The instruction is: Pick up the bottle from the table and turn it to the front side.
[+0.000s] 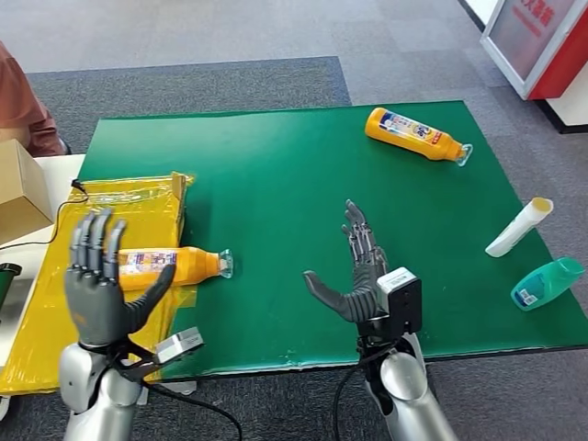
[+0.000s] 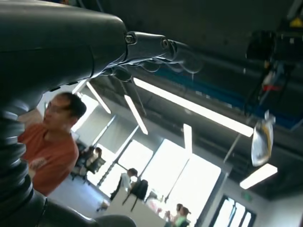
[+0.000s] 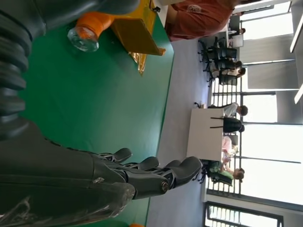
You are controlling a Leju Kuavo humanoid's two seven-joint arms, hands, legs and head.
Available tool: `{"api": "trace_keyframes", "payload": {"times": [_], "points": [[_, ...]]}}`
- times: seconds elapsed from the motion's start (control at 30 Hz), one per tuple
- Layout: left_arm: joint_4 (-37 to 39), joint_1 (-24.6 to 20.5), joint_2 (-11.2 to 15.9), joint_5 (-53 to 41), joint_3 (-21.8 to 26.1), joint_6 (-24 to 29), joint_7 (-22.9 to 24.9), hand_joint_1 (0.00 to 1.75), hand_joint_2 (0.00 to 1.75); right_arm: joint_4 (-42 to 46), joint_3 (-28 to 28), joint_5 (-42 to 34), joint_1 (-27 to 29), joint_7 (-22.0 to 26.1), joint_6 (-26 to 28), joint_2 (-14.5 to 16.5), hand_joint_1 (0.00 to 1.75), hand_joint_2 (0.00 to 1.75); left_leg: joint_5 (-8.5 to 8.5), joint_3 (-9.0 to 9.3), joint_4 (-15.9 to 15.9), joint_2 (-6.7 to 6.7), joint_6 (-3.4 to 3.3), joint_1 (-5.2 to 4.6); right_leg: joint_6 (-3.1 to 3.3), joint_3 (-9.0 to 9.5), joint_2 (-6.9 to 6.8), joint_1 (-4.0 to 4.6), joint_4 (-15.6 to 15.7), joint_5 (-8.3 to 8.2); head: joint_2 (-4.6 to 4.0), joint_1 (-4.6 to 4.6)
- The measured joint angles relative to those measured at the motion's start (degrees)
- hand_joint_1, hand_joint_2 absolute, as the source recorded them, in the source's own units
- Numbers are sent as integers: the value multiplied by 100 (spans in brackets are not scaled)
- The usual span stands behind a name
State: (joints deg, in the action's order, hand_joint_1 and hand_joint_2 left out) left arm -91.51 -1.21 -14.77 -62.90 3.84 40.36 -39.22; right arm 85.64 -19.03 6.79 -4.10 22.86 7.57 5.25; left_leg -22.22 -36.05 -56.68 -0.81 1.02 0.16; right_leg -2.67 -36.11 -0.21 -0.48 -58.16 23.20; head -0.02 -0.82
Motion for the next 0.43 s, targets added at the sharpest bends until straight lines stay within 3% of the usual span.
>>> {"api": "trace_keyframes", "payload": {"times": [0.17,0.27,0.3,0.37,0.4,0.43], "points": [[-1161,459,-19,436,-101,-4,-1,0,175,-29,-41,137,108,-19,202,0,0,175,-2,4,1,-1,8,4,5,-1,1,5,-2,3,0,-1],[-1375,783,23,1119,-321,-239,172,0,175,-31,-44,243,166,-66,262,-1,0,175,-4,5,1,-1,5,3,3,-2,0,3,0,6,0,-1],[-1355,849,85,1684,-483,-594,431,0,175,-30,-44,281,191,-90,224,-2,0,175,-5,5,1,0,3,3,0,-2,-2,2,0,7,0,-1],[-1183,906,280,3548,-912,-1808,1078,0,175,-27,-50,262,236,-141,-58,-14,0,175,-7,5,1,2,0,2,-3,3,-4,0,1,9,0,-1],[-1047,920,374,4697,-1119,-2485,1286,0,175,-27,-62,179,248,-155,-303,-25,0,175,-7,5,1,3,0,2,-1,3,-4,-1,1,7,0,-2],[-971,926,423,5301,-1217,-2837,1370,0,175,-27,-68,129,252,-163,-439,-31,0,175,-7,5,1,3,0,2,0,4,-4,-1,0,5,0,-1]]}}
